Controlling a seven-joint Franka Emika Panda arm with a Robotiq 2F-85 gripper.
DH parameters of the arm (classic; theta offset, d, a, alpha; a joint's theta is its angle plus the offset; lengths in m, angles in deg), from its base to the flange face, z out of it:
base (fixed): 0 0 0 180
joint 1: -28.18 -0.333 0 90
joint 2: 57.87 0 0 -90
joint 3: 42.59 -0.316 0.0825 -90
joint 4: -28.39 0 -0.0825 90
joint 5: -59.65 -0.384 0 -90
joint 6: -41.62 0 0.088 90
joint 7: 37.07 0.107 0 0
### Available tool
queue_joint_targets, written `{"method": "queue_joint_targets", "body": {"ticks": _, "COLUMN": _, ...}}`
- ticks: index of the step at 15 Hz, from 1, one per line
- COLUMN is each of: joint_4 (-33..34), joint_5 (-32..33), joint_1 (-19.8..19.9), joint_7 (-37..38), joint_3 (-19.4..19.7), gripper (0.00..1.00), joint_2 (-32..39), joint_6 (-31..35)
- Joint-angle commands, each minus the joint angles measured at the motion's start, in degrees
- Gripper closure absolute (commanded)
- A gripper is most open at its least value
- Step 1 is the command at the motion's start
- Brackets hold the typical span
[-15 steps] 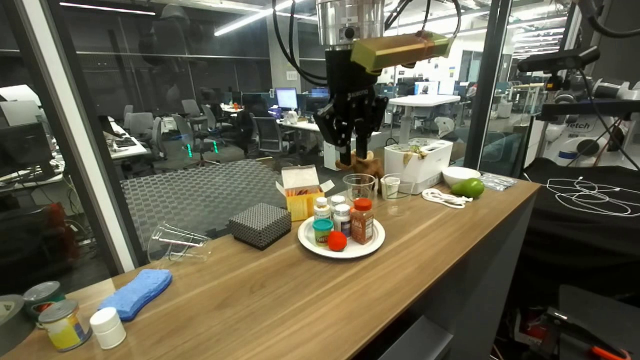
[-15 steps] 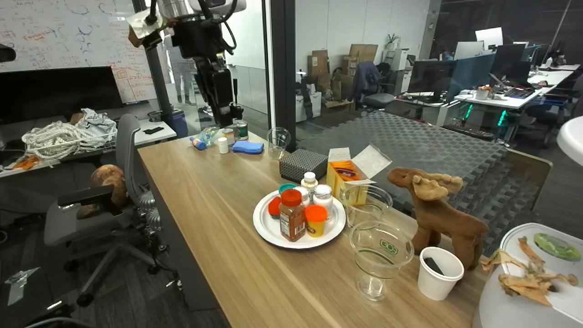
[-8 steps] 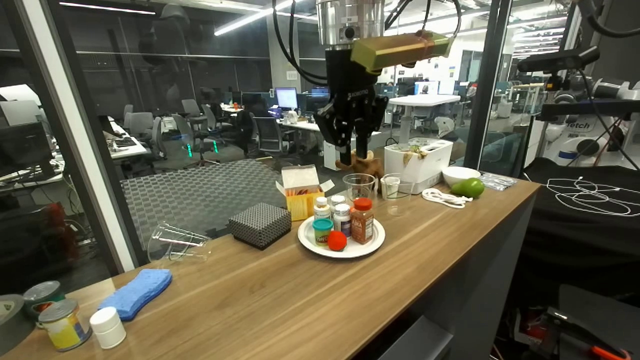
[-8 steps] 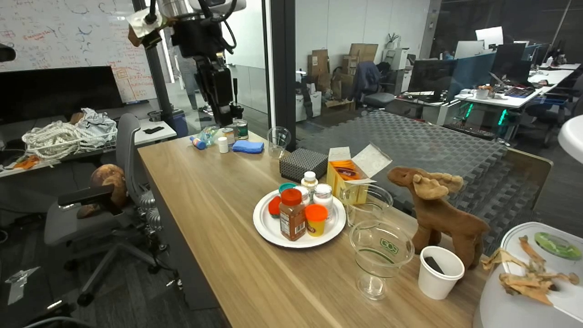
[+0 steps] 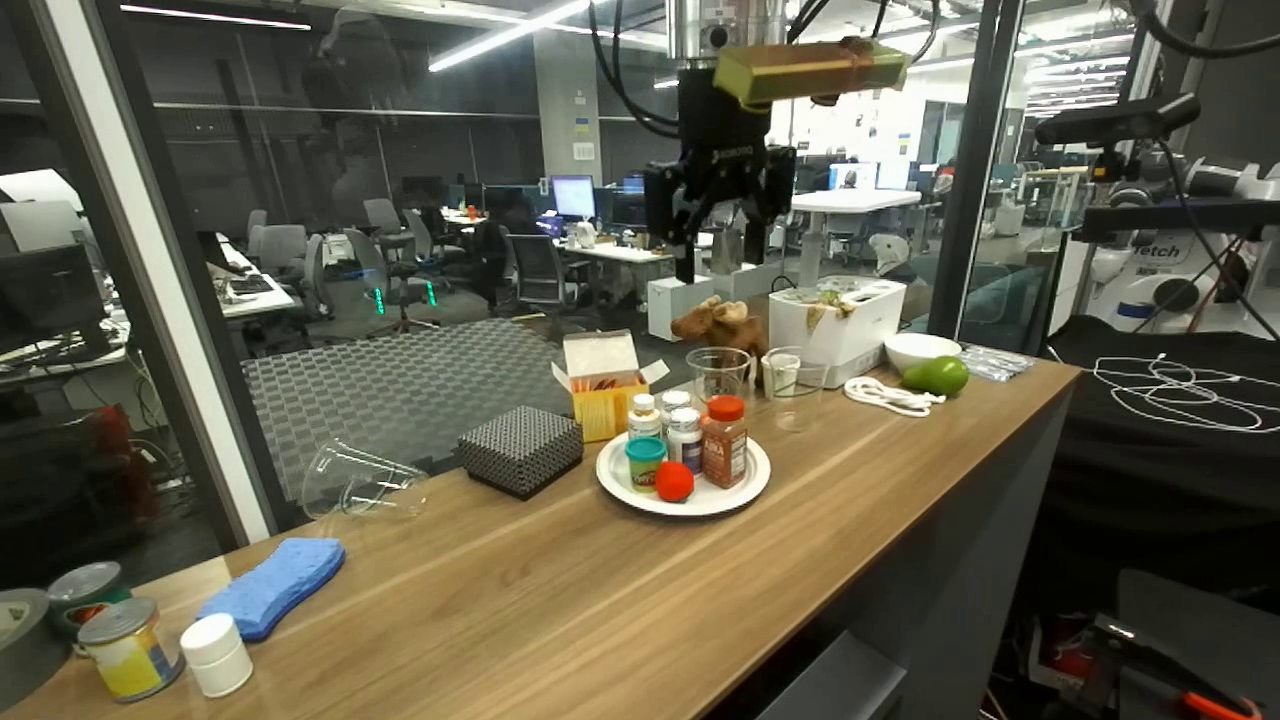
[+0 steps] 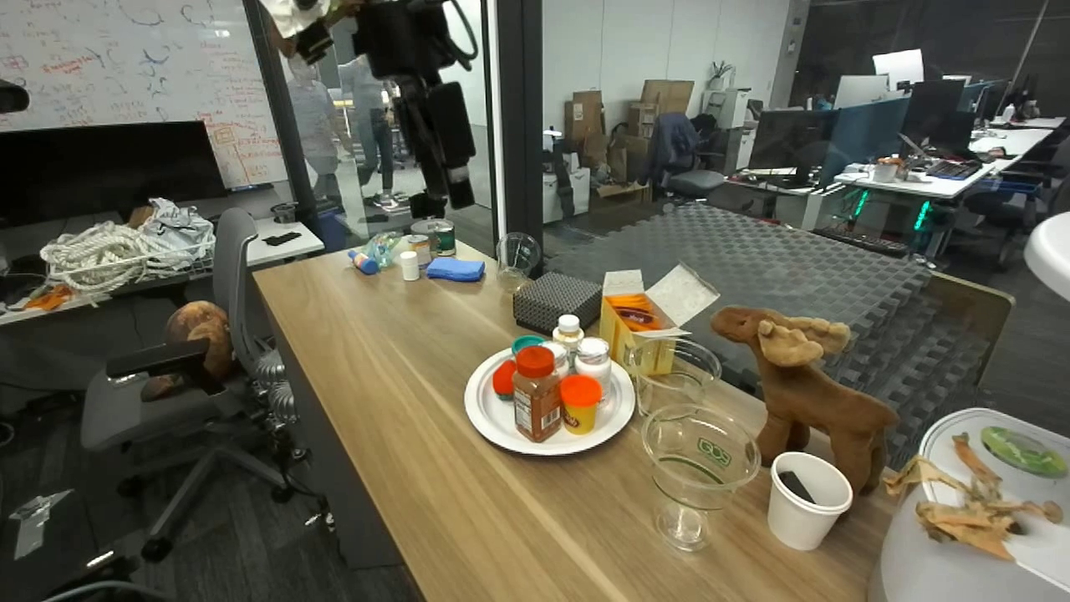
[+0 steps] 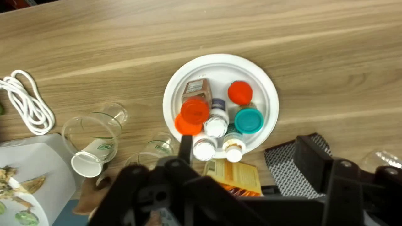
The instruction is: Organize all the containers on the white plate
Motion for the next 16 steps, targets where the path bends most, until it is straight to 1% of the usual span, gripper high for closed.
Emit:
{"method": "queue_joint_targets", "body": {"ticks": 1, "joint_4": 1.10, "joint_5": -4.19, "joint_1": 4.56, "joint_7": 0.83, "joint_3": 2.70, "gripper": 0.00, "joint_2": -2.54, "joint_6": 0.60}}
{"method": "queue_joint_targets", "body": {"ticks": 4, "joint_4": 0.73, "joint_5": -6.26, "joint_1": 8.32, "joint_7": 2.69, "joint_3": 5.39, "gripper": 0.00, "joint_2": -2.29, "joint_6": 2.42}}
{"method": "queue_joint_targets", "body": {"ticks": 7, "joint_4": -0.77, "joint_5": -7.82, "joint_1": 11.26, "joint_7": 3.95, "joint_3": 7.60, "gripper": 0.01, "joint_2": -1.94, "joint_6": 4.29}}
{"method": "queue_joint_targets", "body": {"ticks": 11, "joint_4": -3.12, "joint_5": -7.58, "joint_1": 13.85, "joint_7": 7.35, "joint_3": 9.39, "gripper": 0.00, "joint_2": -1.41, "joint_6": 6.63}}
{"method": "queue_joint_targets", "body": {"ticks": 13, "joint_4": -3.48, "joint_5": -7.27, "joint_1": 14.81, "joint_7": 9.06, "joint_3": 10.06, "gripper": 0.00, "joint_2": -0.18, "joint_6": 6.74}}
{"method": "queue_joint_targets", "body": {"ticks": 16, "joint_4": -3.33, "joint_5": -8.38, "joint_1": 15.63, "joint_7": 9.06, "joint_3": 11.20, "gripper": 0.00, "joint_2": 2.58, "joint_6": 6.50}}
